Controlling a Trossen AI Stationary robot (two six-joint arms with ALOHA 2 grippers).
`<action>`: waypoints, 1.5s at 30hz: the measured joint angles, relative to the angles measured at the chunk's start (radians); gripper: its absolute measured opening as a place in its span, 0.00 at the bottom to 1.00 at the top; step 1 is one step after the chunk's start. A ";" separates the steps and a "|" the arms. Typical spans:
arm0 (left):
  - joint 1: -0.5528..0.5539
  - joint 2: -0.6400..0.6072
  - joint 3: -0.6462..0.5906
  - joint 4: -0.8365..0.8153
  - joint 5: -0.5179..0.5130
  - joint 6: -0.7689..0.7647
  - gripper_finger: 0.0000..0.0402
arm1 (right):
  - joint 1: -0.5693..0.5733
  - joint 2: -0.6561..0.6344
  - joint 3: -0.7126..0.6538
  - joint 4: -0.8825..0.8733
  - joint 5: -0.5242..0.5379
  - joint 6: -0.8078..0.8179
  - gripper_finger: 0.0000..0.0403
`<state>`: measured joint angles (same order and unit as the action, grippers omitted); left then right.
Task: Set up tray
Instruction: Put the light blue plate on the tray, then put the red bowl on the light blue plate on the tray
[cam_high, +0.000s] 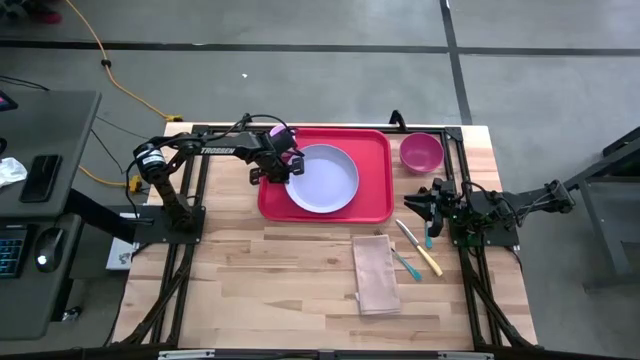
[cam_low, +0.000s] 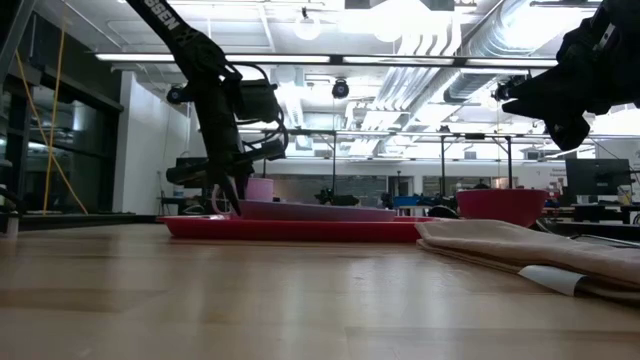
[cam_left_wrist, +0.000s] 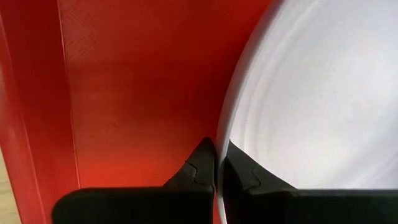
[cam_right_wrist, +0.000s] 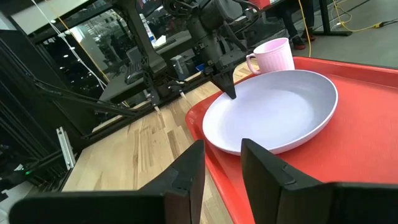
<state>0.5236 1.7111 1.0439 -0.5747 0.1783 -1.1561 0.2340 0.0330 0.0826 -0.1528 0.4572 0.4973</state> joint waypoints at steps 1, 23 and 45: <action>0.000 0.000 0.000 0.000 0.000 0.000 0.09 | 0.000 0.000 0.000 0.000 0.000 0.000 0.21; 0.000 0.000 -0.001 0.002 -0.005 -0.004 0.35 | 0.000 0.000 0.000 0.000 0.000 0.000 0.21; -0.001 -0.009 0.054 -0.022 0.008 0.019 0.54 | 0.000 0.000 0.000 0.000 0.000 0.000 0.21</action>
<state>0.5228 1.7025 1.0984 -0.5969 0.1860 -1.1367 0.2338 0.0330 0.0826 -0.1532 0.4573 0.4973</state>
